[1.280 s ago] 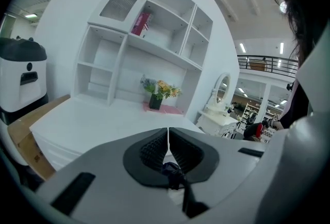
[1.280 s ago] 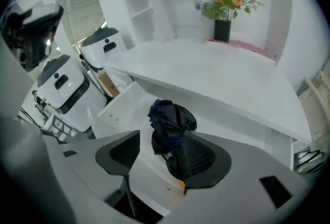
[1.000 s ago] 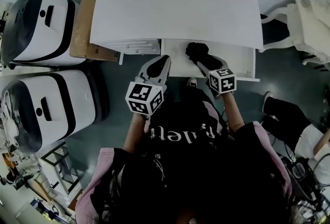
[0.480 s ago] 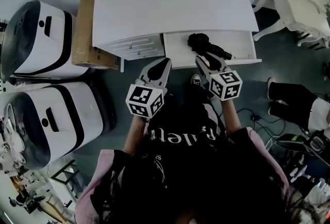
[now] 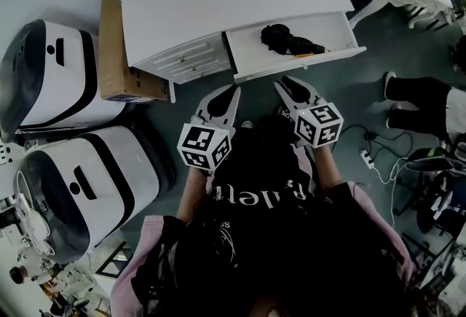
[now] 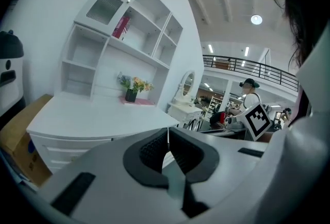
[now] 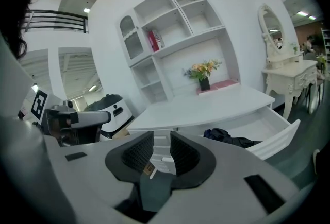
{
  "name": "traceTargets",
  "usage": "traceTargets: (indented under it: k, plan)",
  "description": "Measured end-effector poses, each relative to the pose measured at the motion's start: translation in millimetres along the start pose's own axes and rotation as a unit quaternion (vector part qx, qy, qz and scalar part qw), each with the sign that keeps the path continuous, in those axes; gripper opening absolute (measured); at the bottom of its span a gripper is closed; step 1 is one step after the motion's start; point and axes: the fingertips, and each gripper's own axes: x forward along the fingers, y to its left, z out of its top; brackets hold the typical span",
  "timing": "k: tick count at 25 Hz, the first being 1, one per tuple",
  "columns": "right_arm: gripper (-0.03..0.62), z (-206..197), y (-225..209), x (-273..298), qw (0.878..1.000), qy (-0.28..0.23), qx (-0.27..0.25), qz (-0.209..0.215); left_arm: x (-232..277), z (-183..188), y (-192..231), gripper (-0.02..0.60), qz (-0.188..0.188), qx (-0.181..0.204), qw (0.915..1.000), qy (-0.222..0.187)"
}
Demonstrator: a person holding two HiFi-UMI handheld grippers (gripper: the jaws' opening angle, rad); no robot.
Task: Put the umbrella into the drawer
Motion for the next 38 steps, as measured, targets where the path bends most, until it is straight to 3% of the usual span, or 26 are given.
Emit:
traceTargets:
  k: [8,15,25,38]
  plan:
    - [0.117,-16,20,-18,1.000,0.017,-0.003,-0.002,-6,-13,-16,0.020,-0.019,-0.016,0.9997,0.000]
    - [0.102,-22,18,-55,1.000,0.015,-0.005,0.007,2,-10,-43,0.020,-0.013,-0.015,0.9997,-0.014]
    - [0.077,-54,7,-143,1.000,0.007,-0.002,0.027,-19,-31,-128,0.020,0.017,-0.014,0.9994,-0.027]
    - [0.071,-99,25,-256,0.997,-0.013,-0.027,0.078,-73,-80,-257,0.021,0.041,0.001,0.9983,-0.040]
